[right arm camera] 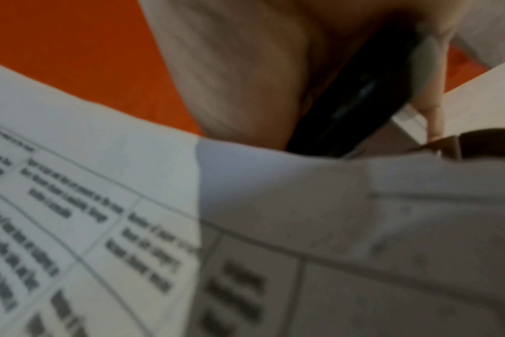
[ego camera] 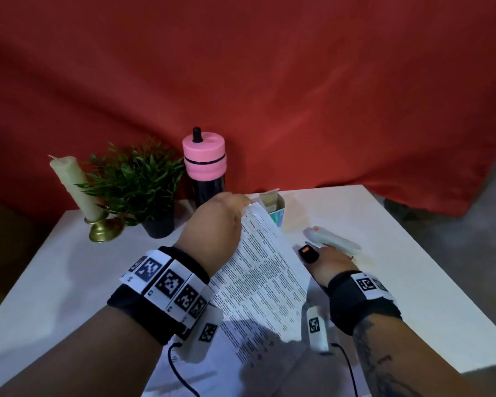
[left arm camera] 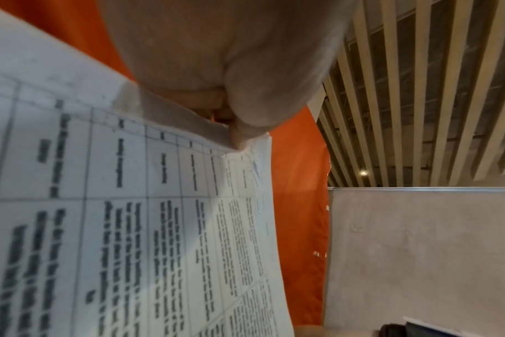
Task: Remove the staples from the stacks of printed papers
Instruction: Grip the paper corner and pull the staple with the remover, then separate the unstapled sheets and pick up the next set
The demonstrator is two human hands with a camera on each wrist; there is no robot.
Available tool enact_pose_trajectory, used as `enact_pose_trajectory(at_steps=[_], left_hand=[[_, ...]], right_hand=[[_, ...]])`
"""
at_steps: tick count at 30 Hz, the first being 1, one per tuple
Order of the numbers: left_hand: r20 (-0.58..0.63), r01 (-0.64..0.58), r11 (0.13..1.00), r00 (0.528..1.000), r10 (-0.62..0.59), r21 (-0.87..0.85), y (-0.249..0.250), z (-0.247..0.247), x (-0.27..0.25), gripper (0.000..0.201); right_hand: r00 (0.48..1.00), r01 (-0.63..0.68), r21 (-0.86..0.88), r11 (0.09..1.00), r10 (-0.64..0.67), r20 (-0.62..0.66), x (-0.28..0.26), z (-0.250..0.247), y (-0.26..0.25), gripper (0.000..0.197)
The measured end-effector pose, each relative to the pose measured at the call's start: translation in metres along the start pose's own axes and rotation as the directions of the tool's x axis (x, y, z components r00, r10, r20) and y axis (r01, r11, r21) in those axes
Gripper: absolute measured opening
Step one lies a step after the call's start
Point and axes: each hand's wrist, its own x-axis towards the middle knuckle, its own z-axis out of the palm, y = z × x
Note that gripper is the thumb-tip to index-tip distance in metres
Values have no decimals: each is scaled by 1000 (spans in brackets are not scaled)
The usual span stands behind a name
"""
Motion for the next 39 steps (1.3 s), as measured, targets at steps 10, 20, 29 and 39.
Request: enact_pose_trajectory(at_steps=[10,20,29,39], left_hand=[[-151,-41,991,988,22,-126,1,7,4,52],[-387,-141,990,912,140,25,20,9,12,50],[-197,50,854,964,-176,-518,83,63,38,98],[464,181,881,885,48,-437,211,193,20,46]], right_hand=[[926,367,512,777,-359,-118,-51,-21,-24,31],[900,429,655,622,-352,-255,-62,-39,-3,12],[863,484,746,458,-111,-492,-73,-120,79,20],[764,411,755,511,259,-591,-106,-183,238,13]])
